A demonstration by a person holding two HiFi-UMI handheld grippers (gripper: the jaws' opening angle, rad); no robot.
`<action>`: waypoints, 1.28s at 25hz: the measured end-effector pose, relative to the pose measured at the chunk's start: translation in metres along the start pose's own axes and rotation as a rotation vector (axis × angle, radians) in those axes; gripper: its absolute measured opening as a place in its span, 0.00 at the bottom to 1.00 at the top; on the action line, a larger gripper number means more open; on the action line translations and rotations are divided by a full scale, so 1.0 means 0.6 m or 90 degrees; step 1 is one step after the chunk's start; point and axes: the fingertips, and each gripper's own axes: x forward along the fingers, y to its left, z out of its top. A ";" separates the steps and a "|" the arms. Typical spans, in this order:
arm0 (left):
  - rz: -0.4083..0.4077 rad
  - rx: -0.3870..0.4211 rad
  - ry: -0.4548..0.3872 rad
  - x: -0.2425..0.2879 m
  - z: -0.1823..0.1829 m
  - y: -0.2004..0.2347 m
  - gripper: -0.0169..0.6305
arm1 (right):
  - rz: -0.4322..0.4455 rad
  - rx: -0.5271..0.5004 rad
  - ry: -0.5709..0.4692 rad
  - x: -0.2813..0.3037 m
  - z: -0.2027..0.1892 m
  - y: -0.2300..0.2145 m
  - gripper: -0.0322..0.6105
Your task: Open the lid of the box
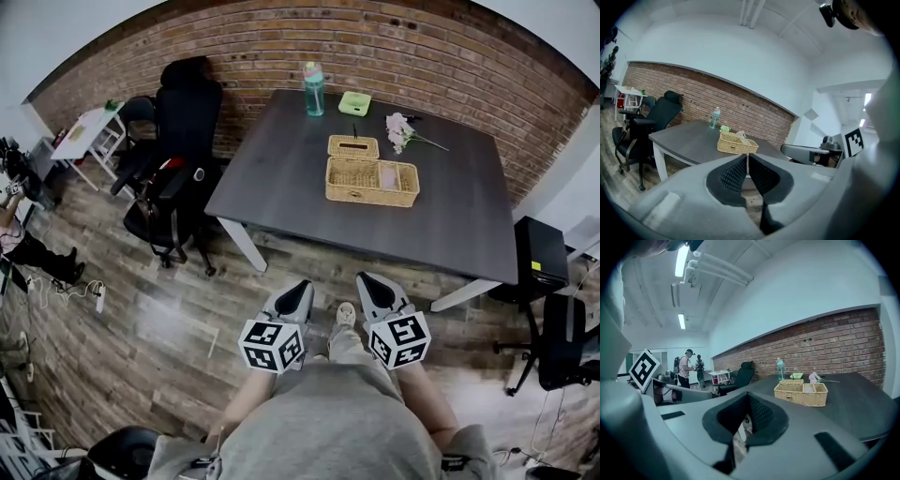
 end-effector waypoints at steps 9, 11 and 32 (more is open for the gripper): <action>-0.007 0.000 -0.001 -0.010 -0.006 -0.005 0.07 | -0.005 0.007 -0.005 -0.014 -0.006 0.012 0.05; -0.010 0.000 0.001 -0.009 -0.006 -0.007 0.07 | -0.008 0.010 -0.006 -0.016 -0.004 0.010 0.05; -0.019 -0.007 0.005 0.016 -0.001 -0.010 0.07 | -0.020 0.005 -0.012 -0.016 0.008 -0.008 0.05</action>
